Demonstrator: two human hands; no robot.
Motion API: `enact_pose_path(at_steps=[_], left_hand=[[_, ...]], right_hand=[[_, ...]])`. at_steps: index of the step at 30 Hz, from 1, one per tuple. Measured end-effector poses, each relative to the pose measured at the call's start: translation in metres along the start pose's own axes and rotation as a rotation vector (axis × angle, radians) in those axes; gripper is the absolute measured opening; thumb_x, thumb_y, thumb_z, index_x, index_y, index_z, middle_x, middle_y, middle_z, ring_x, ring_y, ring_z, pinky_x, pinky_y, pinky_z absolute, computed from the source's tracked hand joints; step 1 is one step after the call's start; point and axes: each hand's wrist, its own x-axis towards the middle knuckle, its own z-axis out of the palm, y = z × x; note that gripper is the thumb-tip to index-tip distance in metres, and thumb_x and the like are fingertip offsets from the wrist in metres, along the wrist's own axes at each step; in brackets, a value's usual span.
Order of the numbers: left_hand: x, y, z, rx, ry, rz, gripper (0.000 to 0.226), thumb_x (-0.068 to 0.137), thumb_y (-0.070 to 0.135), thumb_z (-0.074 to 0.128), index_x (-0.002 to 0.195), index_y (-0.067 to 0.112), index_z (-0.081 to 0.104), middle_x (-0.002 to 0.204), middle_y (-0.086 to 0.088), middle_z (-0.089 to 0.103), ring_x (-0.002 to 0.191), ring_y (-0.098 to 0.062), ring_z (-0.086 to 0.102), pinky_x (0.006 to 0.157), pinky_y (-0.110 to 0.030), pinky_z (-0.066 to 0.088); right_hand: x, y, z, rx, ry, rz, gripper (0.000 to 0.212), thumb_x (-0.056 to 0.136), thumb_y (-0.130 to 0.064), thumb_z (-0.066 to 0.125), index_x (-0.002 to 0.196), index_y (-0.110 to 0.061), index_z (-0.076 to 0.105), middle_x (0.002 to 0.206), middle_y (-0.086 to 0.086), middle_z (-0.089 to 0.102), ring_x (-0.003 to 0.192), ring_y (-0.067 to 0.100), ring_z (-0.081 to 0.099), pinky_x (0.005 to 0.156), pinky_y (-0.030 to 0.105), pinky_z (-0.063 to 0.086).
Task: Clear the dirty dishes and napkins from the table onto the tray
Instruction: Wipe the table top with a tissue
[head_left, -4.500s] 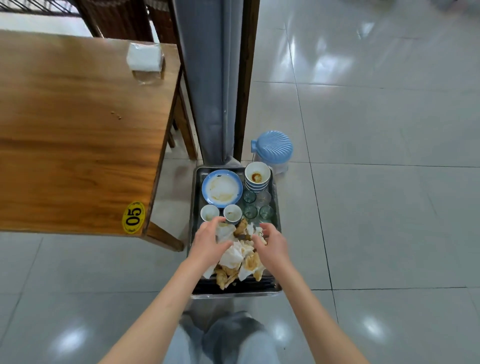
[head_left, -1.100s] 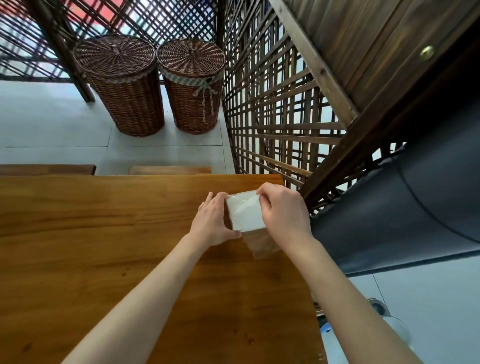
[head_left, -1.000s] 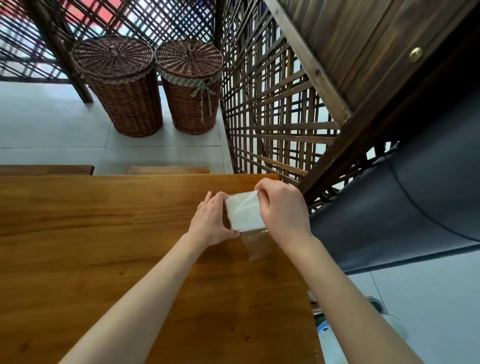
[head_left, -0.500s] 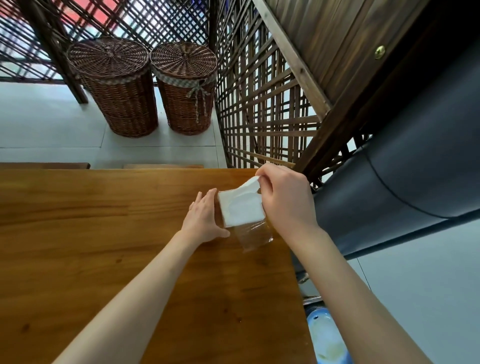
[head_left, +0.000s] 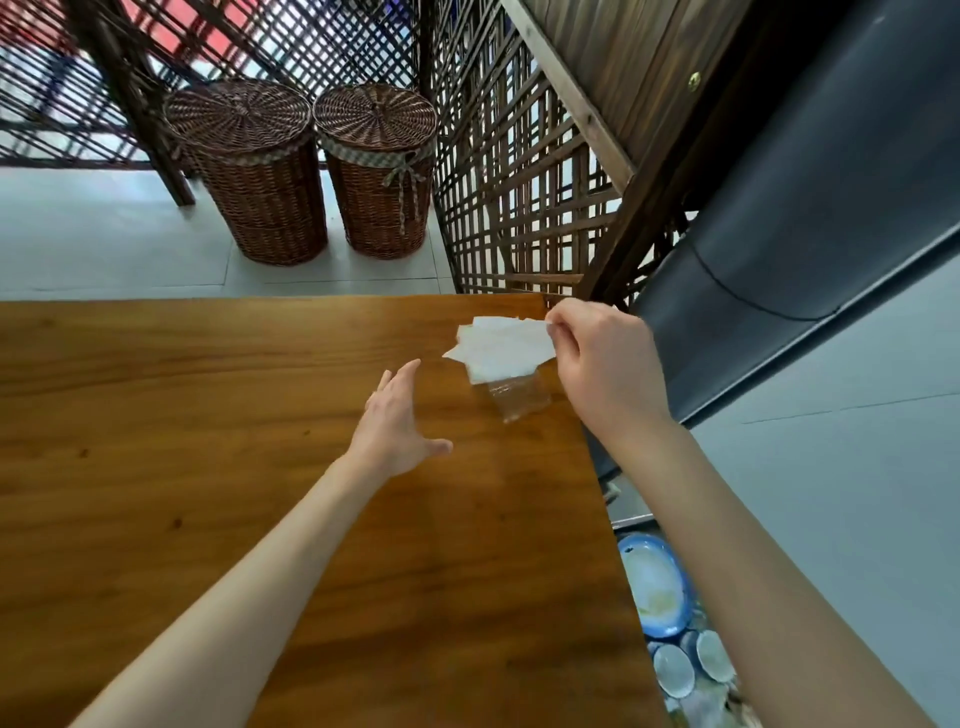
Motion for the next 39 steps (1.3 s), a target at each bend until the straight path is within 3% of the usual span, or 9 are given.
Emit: enact_pose_path(at_steps=[8,17,23,27,32,39], left_hand=[[-0.11,-0.019,0.003,0.0,0.032,-0.081,0.108,0.066,0.032,0.083,0.149,0.024,0.014,0.154,-0.002,0.022,0.144,-0.02,0.005,0.113,-0.039,0.019],[-0.212,-0.009,0.028,-0.007,0.134,-0.144,0.104,0.067,0.033,0.083,0.148,0.025,0.017,0.154,-0.003,0.024,0.144,-0.021,0.009,0.112,-0.04,0.022],[-0.27,-0.019,0.056,0.037,0.105,-0.162,0.106,0.066,0.034,0.083,0.148,0.026,0.017,0.153,0.001,0.025,0.144,-0.021,0.009,0.111,-0.04,0.024],[-0.289,-0.025,0.068,0.065,0.054,-0.182,0.105,0.067,0.033,0.083,0.148,0.027,0.016,0.154,0.002,0.023,0.144,-0.021,0.008,0.112,-0.041,0.024],[-0.293,-0.024,0.08,0.075,0.03,-0.211,0.102,0.069,0.032,0.082,0.148,0.029,0.016,0.155,0.002,0.02,0.144,-0.02,0.008,0.113,-0.043,0.025],[-0.289,-0.043,0.091,0.101,0.009,-0.195,0.101,0.069,0.032,0.081,0.148,0.027,0.018,0.155,0.0,0.021,0.144,-0.021,0.007,0.115,-0.043,0.02]], right_hand=[[-0.058,-0.017,-0.027,0.003,-0.041,-0.05,0.019,0.095,-0.014,0.051,0.095,-0.005,0.067,0.086,0.009,0.069,0.078,0.019,0.063,0.068,0.031,0.053],[-0.148,-0.023,-0.045,0.041,-0.079,-0.117,0.018,0.094,-0.017,0.053,0.099,-0.007,0.067,0.094,0.008,0.07,0.084,0.018,0.065,0.072,0.018,0.046],[-0.204,-0.022,-0.058,0.089,-0.115,-0.127,0.016,0.094,-0.014,0.055,0.095,-0.006,0.068,0.09,0.01,0.07,0.081,0.02,0.065,0.07,0.02,0.047],[-0.223,-0.017,-0.056,0.083,-0.164,-0.112,0.017,0.094,-0.014,0.054,0.094,-0.005,0.068,0.087,0.01,0.069,0.078,0.019,0.064,0.065,0.02,0.046],[-0.228,-0.01,-0.028,0.035,-0.293,-0.07,0.021,0.097,-0.016,0.048,0.094,-0.006,0.066,0.087,0.009,0.067,0.077,0.019,0.061,0.067,0.031,0.053],[-0.257,0.0,0.013,-0.011,-0.412,-0.018,0.021,0.096,-0.018,0.048,0.088,-0.009,0.065,0.08,0.006,0.065,0.071,0.016,0.058,0.06,0.028,0.051]])
